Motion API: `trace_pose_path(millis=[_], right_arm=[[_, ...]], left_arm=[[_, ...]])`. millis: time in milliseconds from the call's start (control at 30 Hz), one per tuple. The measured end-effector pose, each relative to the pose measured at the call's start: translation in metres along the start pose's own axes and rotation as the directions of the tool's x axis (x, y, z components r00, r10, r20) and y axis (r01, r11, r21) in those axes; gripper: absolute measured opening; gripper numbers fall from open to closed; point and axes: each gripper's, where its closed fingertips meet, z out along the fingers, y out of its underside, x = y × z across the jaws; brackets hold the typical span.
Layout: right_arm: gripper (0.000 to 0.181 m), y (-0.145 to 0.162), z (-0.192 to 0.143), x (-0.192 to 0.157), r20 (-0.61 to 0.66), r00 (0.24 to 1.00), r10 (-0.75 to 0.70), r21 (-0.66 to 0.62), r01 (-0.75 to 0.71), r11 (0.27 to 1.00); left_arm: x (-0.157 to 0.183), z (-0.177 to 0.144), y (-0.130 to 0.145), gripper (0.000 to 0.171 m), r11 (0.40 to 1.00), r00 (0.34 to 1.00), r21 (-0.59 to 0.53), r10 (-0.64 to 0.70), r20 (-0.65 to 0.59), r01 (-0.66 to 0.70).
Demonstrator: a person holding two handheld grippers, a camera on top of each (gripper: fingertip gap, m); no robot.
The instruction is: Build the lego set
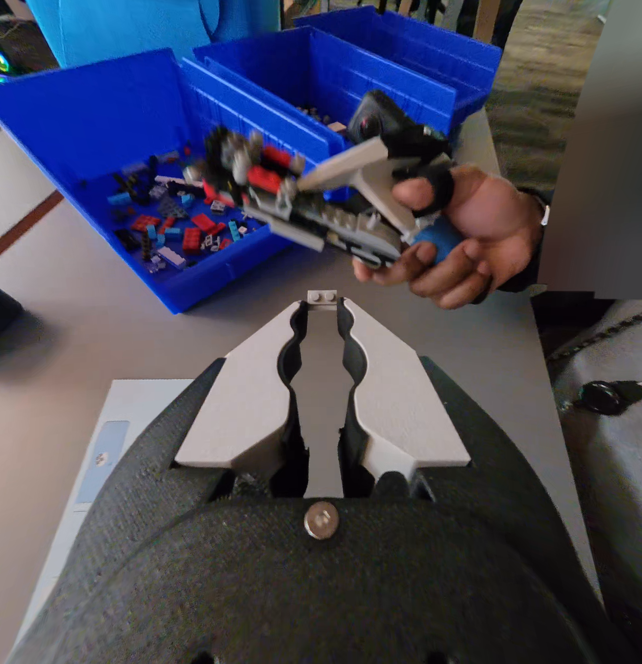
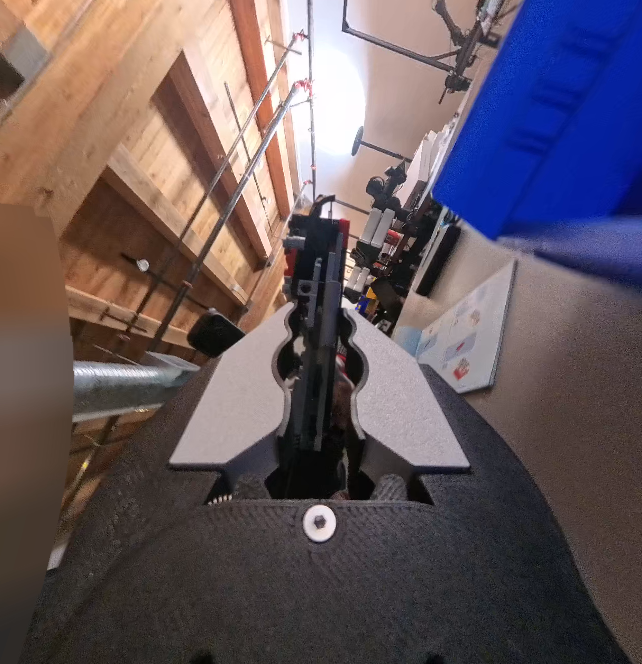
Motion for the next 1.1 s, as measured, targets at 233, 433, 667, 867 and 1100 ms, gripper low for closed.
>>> trace_pose_path(millis=[233, 433, 667, 867, 1100], right_arm=[[0.022, 0.044, -0.029, 0.02, -0.096, 0.96, 0.262, 0.121, -0.25, 0.961], [0.021, 0.052, -0.049, 0.029, -0.092, 0.921, 0.379, 0.232, -0.351, 0.907], [0.021, 0.051, -0.058, 0.032, -0.052, 0.893, 0.447, 0.29, -0.415, 0.862], [0.022, 0.052, -0.065, 0.034, -0.02, 0.873, 0.488, 0.305, -0.459, 0.834], [0.022, 0.052, -0.07, 0.033, -0.004, 0.871, 0.492, 0.306, -0.467, 0.829]], left_arm=[[0.02, 0.002, -0.003, 0.016, 0.974, 0.989, -0.182, 0.125, -0.074, -0.136], [0.039, 0.027, 0.01, 0.016, 0.934, 0.981, -0.323, 0.105, -0.164, -0.154], [0.045, 0.046, 0.016, 0.016, 0.859, 0.978, -0.475, 0.124, -0.169, -0.191], [0.048, 0.051, 0.015, 0.016, 0.815, 0.974, -0.537, 0.14, -0.18, -0.216], [0.05, 0.055, 0.018, 0.016, 0.79, 0.971, -0.569, 0.14, -0.193, -0.227]])
